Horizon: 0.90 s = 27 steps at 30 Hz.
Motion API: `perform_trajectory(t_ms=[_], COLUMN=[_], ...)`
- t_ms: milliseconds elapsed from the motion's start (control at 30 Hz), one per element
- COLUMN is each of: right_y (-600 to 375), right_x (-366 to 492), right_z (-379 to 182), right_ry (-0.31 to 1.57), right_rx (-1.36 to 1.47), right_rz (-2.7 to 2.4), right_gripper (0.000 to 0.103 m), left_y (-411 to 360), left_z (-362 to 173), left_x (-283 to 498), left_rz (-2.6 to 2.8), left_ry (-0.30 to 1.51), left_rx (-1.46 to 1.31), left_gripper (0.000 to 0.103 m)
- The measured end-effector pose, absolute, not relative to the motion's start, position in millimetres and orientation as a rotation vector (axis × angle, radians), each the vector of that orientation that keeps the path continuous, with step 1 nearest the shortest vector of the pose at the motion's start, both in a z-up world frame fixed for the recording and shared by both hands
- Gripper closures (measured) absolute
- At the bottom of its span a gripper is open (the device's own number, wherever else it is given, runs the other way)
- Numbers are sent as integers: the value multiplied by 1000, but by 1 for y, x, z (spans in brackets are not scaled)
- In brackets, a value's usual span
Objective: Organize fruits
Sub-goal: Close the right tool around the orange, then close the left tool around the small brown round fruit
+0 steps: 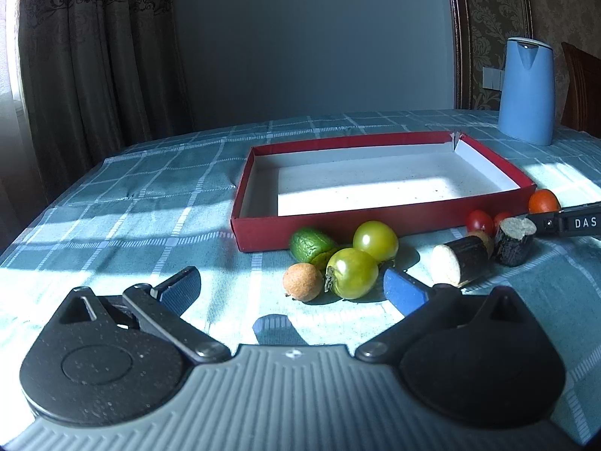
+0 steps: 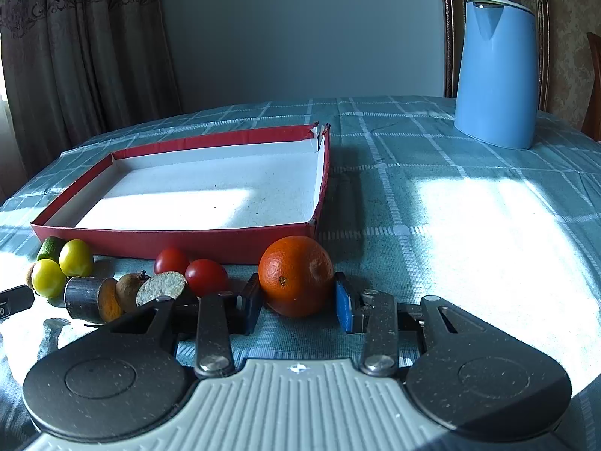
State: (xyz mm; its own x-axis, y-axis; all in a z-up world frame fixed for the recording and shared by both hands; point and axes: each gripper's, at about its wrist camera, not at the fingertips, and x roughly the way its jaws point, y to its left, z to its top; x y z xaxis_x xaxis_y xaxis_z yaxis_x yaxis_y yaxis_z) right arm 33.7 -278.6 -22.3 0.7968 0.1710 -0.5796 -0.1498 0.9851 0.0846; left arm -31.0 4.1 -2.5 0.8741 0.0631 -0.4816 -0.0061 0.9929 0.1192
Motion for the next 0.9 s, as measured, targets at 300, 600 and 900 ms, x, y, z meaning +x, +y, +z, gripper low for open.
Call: perform_trajectory(t_ms=[300,600,900], right_y=[-279,-279,-278], right_x=[34,34,34], right_z=[-22,-23,-22], right_ry=[625,624,625], right_rx=[38,33,30], right_rz=[173,172,171], right_gripper=[65,64,64], left_y=[20,34,36], left_z=[-3,-3,-4], left_x=[-20,11,14], left_rz=[-76,-281,-371], left_ry=[596,691,699], left_rx=[164,151,136], left_gripper=[21,35,53])
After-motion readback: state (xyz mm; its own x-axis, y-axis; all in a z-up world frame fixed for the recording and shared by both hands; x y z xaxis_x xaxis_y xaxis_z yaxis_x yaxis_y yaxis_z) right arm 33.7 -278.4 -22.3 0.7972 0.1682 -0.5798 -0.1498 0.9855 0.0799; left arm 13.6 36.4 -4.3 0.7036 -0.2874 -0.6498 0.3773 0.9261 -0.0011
